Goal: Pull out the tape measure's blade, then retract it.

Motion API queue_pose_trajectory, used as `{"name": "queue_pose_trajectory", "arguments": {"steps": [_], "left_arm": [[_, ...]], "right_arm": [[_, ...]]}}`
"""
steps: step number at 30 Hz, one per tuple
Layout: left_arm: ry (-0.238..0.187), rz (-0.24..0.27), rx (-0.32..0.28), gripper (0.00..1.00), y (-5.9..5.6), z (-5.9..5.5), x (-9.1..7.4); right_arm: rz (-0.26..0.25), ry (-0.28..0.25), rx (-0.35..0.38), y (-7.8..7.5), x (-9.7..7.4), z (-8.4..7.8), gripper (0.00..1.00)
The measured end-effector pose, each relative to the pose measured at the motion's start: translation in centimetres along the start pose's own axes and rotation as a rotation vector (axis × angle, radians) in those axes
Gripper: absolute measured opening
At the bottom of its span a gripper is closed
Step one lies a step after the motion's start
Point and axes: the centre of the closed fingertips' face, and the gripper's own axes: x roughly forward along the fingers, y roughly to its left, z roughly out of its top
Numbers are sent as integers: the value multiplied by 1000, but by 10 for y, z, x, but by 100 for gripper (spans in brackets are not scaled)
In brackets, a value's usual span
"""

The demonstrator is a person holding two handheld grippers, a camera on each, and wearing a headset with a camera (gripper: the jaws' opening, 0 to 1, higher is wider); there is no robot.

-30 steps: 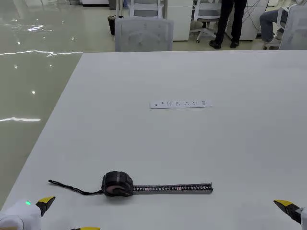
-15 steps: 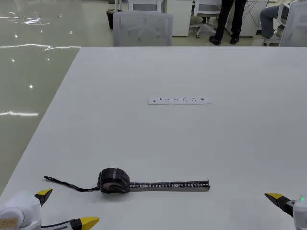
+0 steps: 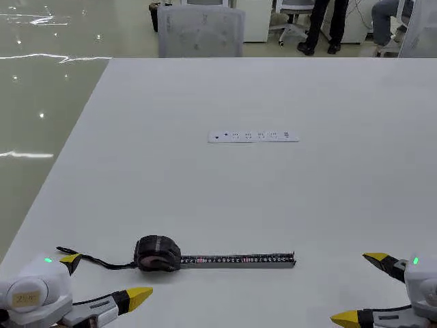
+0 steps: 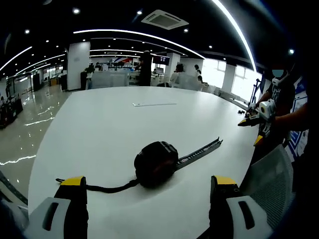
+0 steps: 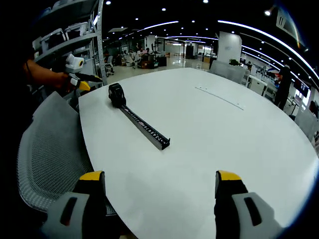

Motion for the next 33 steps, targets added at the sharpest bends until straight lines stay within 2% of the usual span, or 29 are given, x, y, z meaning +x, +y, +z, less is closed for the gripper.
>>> {"name": "queue_pose_trajectory", "arguments": {"steps": [4,8,12,14,17,22,24,28,32,33], "left_arm": [[10,14,9,100,-1,-1,5],[3,41,-38,100,0,-2,11],[10,51,-38,100,-9,0,19],[10,53,-34,100,-14,4,23],[-11,80,1,100,-16,11,28],[-38,103,-14,100,-19,21,33],[-37,114,-30,100,-19,21,36],[-37,118,-30,100,-18,20,36],[-25,148,-32,100,-16,14,42],[-24,170,-14,100,-15,12,45]], "right_arm": [[46,19,-41,-2,3,7,87],[84,41,-81,-9,14,15,85],[168,78,-128,-7,28,21,79],[207,95,-167,-5,37,24,73],[251,113,-199,-1,48,29,69],[297,146,-255,2,62,37,66],[318,162,-284,3,69,38,64],[324,169,-293,2,70,38,60],[357,201,-319,-1,80,37,52],[376,223,-324,-1,85,34,51]]}}
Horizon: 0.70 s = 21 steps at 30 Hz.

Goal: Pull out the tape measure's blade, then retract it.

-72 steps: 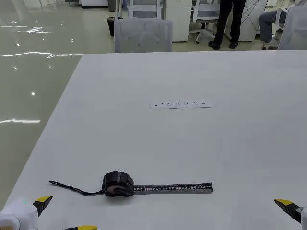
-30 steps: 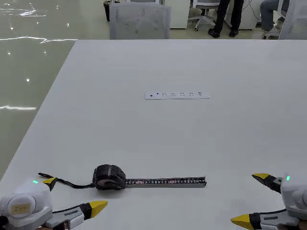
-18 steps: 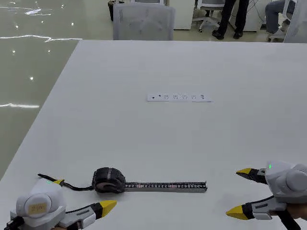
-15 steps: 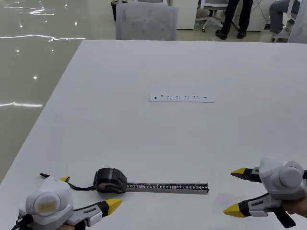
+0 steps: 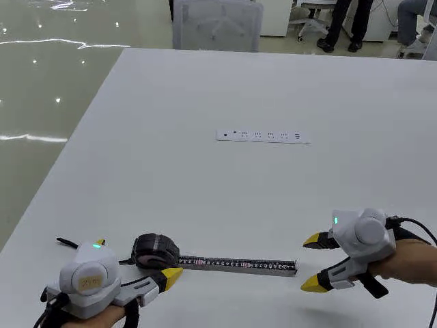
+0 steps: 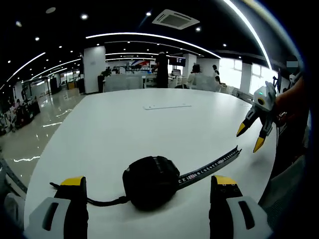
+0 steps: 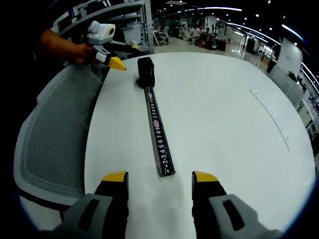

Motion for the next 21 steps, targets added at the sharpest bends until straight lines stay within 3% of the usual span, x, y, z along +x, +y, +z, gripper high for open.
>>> {"name": "queue_pose_trajectory", "arguments": {"steps": [1,2,7,10,14,15,21], "left_arm": [[-9,20,12,100,2,-2,3],[-4,38,-13,100,5,-9,9],[-52,58,-96,100,7,-7,12],[-53,58,-101,100,6,-7,12],[-40,62,-97,100,5,-10,13],[-14,59,-86,100,2,-18,14],[-36,58,-95,100,-1,-12,21]], "right_arm": [[10,15,-11,0,3,0,51],[32,28,-25,-2,11,-1,49],[40,9,-63,-6,22,-4,34],[28,0,-75,-8,24,-4,32],[19,-29,-26,-11,29,-7,29],[32,-48,-24,-5,37,-15,27],[26,-71,-19,-11,38,-10,18]]}}
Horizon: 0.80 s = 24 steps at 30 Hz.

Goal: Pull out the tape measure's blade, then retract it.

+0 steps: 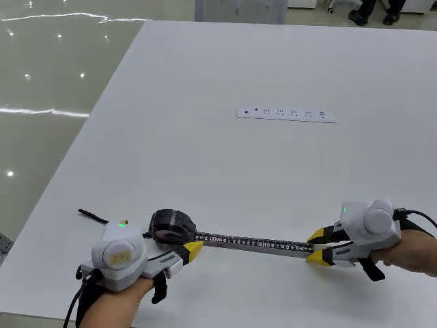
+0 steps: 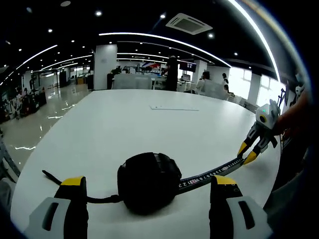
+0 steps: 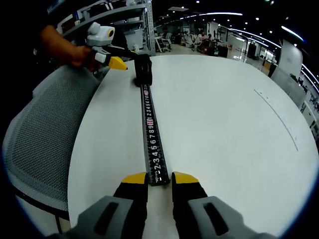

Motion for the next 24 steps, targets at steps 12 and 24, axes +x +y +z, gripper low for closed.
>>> {"name": "queue_pose_trajectory", "arguments": {"steps": [12,24], "left_arm": [[2,14,-32,99,-5,-3,16],[16,48,-35,82,-3,-4,26]], "right_arm": [[7,18,15,0,7,-4,15],[18,81,-24,0,8,-2,13]]}}
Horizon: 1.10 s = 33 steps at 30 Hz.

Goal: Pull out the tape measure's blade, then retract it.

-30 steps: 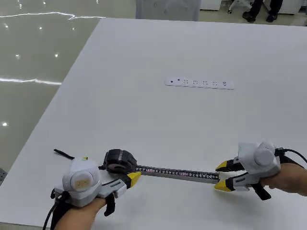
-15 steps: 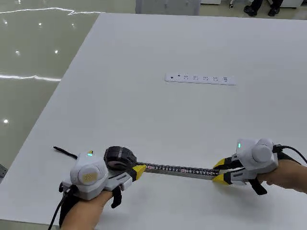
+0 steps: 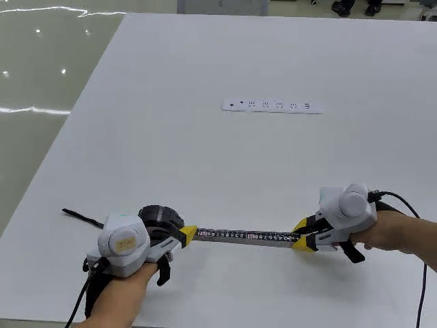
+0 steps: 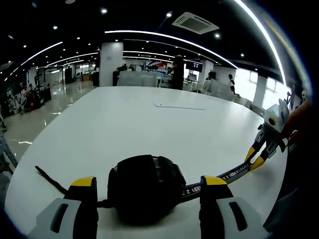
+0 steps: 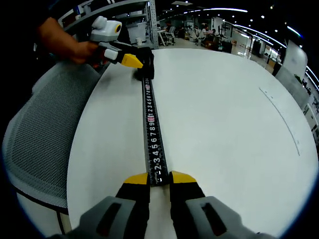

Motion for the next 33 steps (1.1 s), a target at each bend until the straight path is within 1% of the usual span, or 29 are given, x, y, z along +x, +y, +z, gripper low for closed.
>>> {"name": "queue_pose_trajectory", "arguments": {"steps": [1,3,4,5,7,9,10,13,16,18,21,22,23,24,25,26,27,29,33], "left_arm": [[5,5,-9,80,1,0,1],[13,9,-41,78,2,0,3],[21,15,-43,76,3,-1,4],[28,20,-44,74,3,-2,4],[40,25,-69,71,4,-3,5],[64,34,-89,70,5,-7,6],[69,36,-96,69,6,-8,6],[77,43,-92,67,6,-10,5],[79,43,-72,67,6,-9,6],[87,42,-70,66,5,-10,6],[94,63,-37,66,4,-11,5],[106,70,-36,65,3,-13,5],[106,67,-40,63,2,-13,4],[105,79,-43,63,3,-13,4],[109,87,-56,63,4,-14,3],[116,98,-89,63,4,-16,2],[119,101,-112,63,5,-16,2],[136,106,-179,63,5,-20,2],[137,106,-179,63,6,-20,2]], "right_arm": [[0,3,5,0,1,1,13],[-4,4,10,-1,0,0,13],[-6,3,27,-1,-1,0,13],[-7,4,29,-1,0,0,13],[-10,7,38,-2,0,0,13],[-14,6,32,-1,0,-1,13],[-19,3,39,0,-2,0,13],[-31,1,53,-1,-1,-1,14],[-33,2,54,-1,-2,0,14],[-33,4,54,-1,-2,0,14],[-33,6,54,-1,-1,-1,14],[-34,6,53,-1,-2,-1,14],[-34,6,54,-1,-2,0,14],[-35,6,54,-2,-2,-1,14],[-35,6,54,-2,-2,-1,14],[-36,5,56,-2,-2,-1,14],[-36,6,56,-2,-2,-1,14],[-36,7,57,-1,-2,0,14],[-36,7,57,-2,-2,-1,14]]}}
